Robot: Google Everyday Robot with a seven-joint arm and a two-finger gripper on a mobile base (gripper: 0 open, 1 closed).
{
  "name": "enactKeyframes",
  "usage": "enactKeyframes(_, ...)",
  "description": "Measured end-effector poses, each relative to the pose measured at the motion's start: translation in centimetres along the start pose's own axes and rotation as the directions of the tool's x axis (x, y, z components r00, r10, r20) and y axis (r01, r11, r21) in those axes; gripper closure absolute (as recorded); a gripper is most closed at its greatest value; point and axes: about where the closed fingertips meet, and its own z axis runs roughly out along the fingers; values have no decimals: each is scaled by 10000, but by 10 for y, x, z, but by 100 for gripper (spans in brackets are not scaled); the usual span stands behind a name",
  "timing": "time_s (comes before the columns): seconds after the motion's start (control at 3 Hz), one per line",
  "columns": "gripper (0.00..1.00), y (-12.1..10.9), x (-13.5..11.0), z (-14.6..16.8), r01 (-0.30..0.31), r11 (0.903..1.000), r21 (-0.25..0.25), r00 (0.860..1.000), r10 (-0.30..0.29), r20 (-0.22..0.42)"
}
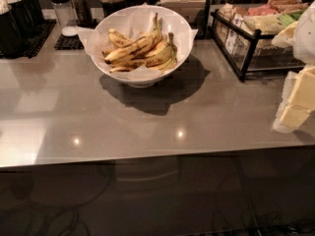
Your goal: Pick banana from white bowl
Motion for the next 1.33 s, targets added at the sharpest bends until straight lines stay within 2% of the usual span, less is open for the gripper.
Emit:
enactKeyframes(0.33,0,0,0,0,2,10000,8,10000,-2,4)
enactKeyframes(0.67,0,-25,-27,6,791,9968,77,9964,-793,290)
enactKeyframes(1.0,0,-50,-89,24,2003,9794,254,9783,-2014,495)
enactKeyframes(1.33,0,-66,-179,50,3273,9449,84,9355,-3253,1376)
